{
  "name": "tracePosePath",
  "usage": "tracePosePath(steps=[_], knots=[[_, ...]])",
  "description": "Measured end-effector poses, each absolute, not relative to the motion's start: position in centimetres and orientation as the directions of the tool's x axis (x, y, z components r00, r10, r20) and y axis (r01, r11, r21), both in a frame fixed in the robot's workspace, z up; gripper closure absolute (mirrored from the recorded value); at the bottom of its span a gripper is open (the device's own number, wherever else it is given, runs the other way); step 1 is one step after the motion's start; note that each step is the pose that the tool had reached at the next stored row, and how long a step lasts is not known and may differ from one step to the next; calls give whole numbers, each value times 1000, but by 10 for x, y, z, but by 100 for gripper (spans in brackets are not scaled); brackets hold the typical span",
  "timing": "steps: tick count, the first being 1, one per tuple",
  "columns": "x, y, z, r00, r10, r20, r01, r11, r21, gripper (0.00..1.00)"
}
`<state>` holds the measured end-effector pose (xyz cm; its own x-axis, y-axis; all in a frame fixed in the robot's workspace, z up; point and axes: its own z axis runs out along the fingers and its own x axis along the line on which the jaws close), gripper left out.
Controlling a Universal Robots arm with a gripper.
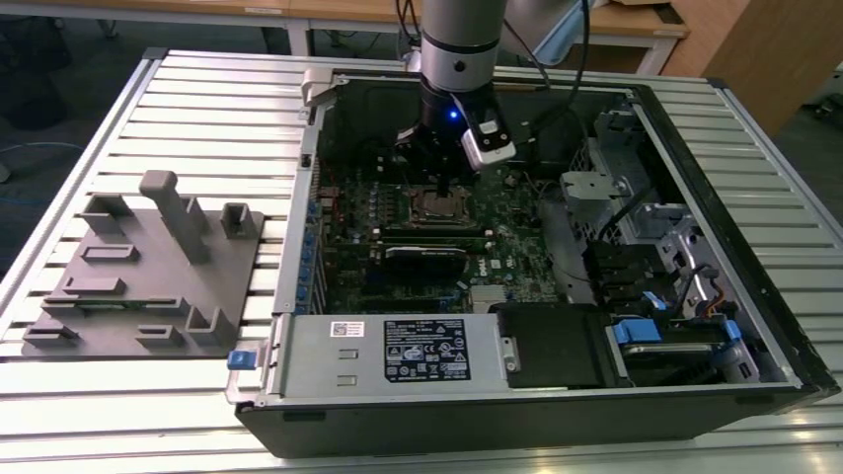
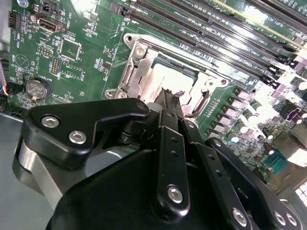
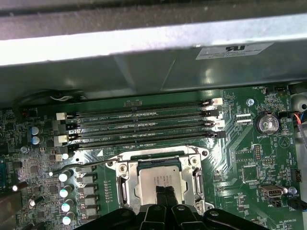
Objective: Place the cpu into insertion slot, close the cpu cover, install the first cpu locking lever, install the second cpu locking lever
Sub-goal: 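Close the cpu cover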
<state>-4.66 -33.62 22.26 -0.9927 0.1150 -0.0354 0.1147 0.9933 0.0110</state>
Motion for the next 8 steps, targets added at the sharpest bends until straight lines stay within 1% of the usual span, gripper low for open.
tracePosePath(steps=[8], knots=[[-47,-336,223,-993,115,-35,115,993,11,90]])
